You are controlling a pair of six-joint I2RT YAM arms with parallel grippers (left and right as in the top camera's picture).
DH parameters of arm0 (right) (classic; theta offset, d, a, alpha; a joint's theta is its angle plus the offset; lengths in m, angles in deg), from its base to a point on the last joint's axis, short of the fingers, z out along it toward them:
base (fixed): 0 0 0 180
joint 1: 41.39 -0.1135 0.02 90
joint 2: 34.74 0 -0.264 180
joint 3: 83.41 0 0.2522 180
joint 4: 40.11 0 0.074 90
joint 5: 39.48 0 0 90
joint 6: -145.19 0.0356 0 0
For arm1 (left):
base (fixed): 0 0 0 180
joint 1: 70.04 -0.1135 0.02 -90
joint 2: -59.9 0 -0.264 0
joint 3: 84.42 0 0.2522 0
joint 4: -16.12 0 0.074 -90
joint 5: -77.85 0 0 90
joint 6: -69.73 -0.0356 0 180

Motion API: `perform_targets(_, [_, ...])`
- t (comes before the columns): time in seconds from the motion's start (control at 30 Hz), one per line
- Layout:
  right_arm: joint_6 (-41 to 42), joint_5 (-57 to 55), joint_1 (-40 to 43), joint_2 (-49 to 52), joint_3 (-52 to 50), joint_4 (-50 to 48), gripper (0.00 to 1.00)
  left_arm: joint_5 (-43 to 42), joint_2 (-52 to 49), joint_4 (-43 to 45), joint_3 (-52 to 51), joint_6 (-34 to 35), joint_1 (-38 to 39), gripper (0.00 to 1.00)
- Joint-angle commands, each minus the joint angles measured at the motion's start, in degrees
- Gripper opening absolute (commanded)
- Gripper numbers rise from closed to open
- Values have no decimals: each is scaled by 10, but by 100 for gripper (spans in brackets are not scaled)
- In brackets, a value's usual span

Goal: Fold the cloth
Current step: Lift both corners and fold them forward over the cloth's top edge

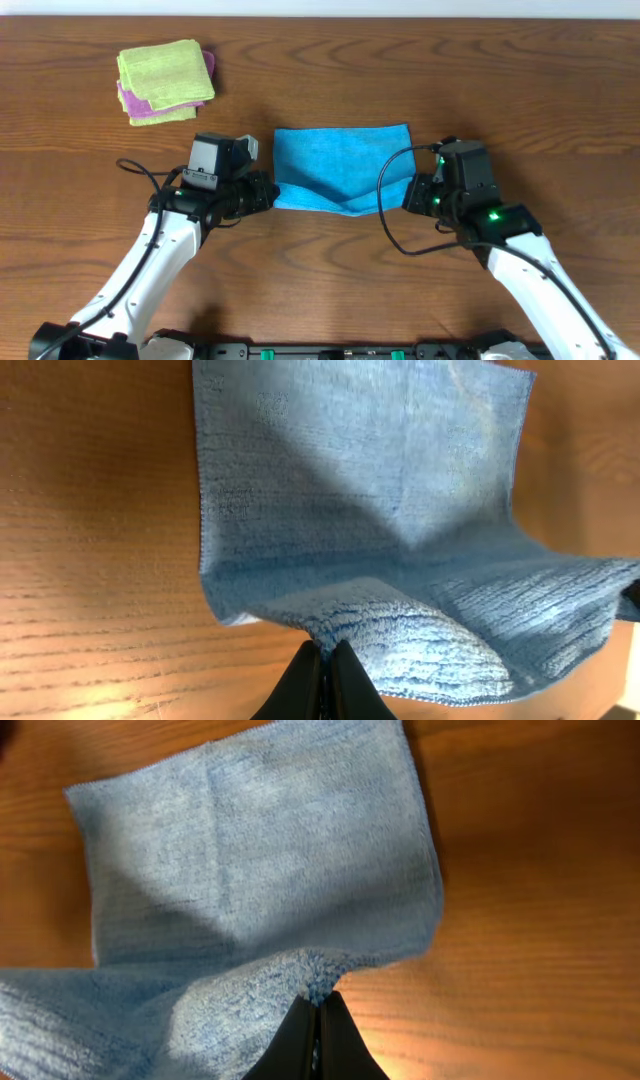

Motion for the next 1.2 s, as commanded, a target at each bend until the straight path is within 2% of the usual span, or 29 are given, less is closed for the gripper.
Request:
perform_targets(0.0, [-25,-5,6,13,8,-13,1,29,-3,16,14,10,3,6])
perform_targets(0.47, [-53,-15,36,67,39,-35,2,74,-19,55,15,19,-1,6])
perform_targets(0.83, [-68,-29,46,140,95,-31,1,80,-90,38,92,-33,-7,6])
perform_targets(1.17, [-68,-28,55,197,120,-48,1,83,-143,41,122,-42,-20,6])
